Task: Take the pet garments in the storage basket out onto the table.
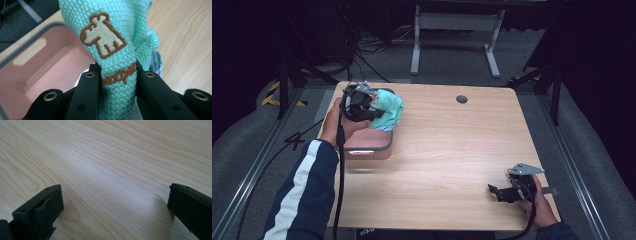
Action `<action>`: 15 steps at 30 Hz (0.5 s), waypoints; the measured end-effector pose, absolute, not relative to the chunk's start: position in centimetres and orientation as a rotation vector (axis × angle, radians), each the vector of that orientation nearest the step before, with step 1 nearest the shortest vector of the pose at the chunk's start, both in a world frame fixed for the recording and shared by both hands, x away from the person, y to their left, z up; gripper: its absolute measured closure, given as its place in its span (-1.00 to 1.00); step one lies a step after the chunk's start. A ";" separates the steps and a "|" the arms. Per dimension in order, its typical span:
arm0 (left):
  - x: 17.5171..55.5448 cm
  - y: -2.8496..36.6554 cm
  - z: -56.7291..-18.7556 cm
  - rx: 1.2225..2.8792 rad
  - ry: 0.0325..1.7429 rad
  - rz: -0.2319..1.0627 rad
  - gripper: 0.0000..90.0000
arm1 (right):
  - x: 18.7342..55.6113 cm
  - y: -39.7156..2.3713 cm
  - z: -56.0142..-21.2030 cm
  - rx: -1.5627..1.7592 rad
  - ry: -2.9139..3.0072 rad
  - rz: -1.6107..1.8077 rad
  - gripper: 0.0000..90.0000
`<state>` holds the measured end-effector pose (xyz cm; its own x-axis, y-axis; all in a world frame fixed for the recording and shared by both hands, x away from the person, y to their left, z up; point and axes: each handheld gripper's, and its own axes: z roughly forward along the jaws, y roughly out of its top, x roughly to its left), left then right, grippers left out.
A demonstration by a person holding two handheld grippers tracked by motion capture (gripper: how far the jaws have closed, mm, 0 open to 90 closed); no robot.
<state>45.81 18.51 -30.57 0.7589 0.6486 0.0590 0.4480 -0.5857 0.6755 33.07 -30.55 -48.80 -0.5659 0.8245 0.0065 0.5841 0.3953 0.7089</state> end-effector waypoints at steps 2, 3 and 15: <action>45.4 17.6 -30.3 2.296 0.784 0.397 0.71 | 33.1 -30.6 -48.8 1.221 2.312 0.966 -0.99; 45.1 17.0 -30.1 2.293 0.764 0.392 0.71 | 33.1 -30.5 -48.8 1.221 2.312 0.966 -0.99; 42.8 7.8 -31.0 2.333 0.517 0.251 0.72 | 33.1 -30.5 -48.8 1.221 2.312 0.966 -0.99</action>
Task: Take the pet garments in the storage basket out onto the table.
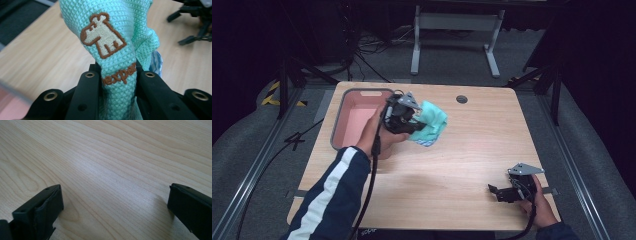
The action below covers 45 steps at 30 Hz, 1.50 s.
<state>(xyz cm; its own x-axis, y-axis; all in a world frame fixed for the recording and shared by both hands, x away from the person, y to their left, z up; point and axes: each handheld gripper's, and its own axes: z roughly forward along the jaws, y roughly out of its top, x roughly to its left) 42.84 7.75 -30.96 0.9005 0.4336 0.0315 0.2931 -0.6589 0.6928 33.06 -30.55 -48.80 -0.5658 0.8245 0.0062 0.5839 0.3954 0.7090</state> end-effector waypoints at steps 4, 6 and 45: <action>42.9 5.4 -33.0 2.364 0.498 0.190 0.72 | 33.1 -30.5 -48.8 1.221 2.312 0.966 -0.99; 43.0 4.7 -33.9 2.366 0.497 0.163 0.72 | 33.1 -30.5 -48.8 1.221 2.312 0.966 -0.99; 44.4 0.9 -44.7 2.411 0.648 0.007 -0.29 | 33.1 -30.5 -48.8 1.221 2.311 0.966 -0.99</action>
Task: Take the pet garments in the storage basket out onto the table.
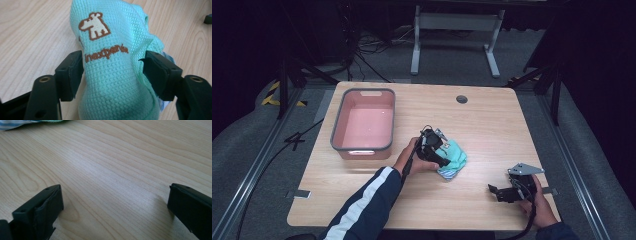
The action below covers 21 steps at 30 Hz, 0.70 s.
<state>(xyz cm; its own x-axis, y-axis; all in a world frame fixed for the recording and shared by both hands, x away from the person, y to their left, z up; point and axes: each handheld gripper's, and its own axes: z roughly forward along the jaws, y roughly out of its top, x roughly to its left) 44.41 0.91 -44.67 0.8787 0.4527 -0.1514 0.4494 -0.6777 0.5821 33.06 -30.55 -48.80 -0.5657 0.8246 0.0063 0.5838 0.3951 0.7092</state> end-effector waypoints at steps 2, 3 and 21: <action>44.3 0.9 -44.5 2.410 0.623 0.010 -0.33 | 33.1 -30.5 -48.8 1.221 2.312 0.966 -0.99; 44.3 0.8 -44.5 2.419 0.622 0.021 -0.33 | 33.1 -30.5 -48.8 1.221 2.311 0.966 -0.99; 44.2 0.7 -43.8 2.441 0.610 0.084 -0.46 | 33.1 -30.6 -48.8 1.221 2.312 0.966 -0.99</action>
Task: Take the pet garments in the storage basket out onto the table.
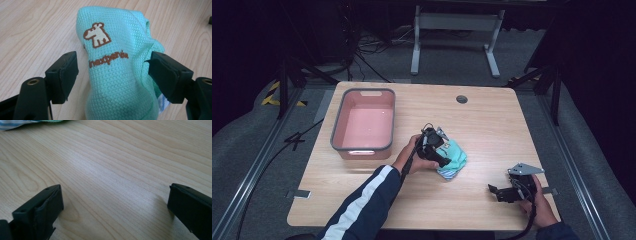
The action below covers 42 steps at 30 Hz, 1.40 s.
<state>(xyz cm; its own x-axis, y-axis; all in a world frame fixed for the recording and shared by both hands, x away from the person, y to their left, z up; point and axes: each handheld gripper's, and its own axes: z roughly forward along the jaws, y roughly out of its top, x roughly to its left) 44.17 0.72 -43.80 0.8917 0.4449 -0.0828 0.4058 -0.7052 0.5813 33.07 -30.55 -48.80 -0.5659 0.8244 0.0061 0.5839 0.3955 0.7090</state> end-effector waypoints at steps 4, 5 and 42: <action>43.9 0.7 -43.5 2.453 0.590 0.107 -0.47 | 33.1 -30.6 -48.8 1.221 2.312 0.965 -0.99; 43.9 0.7 -43.3 2.459 0.583 0.111 -0.47 | 33.1 -30.6 -48.8 1.221 2.312 0.966 -0.99; 37.7 6.9 -36.9 2.488 0.390 0.430 -0.59 | 33.0 -30.6 -48.8 1.225 2.309 0.964 -0.99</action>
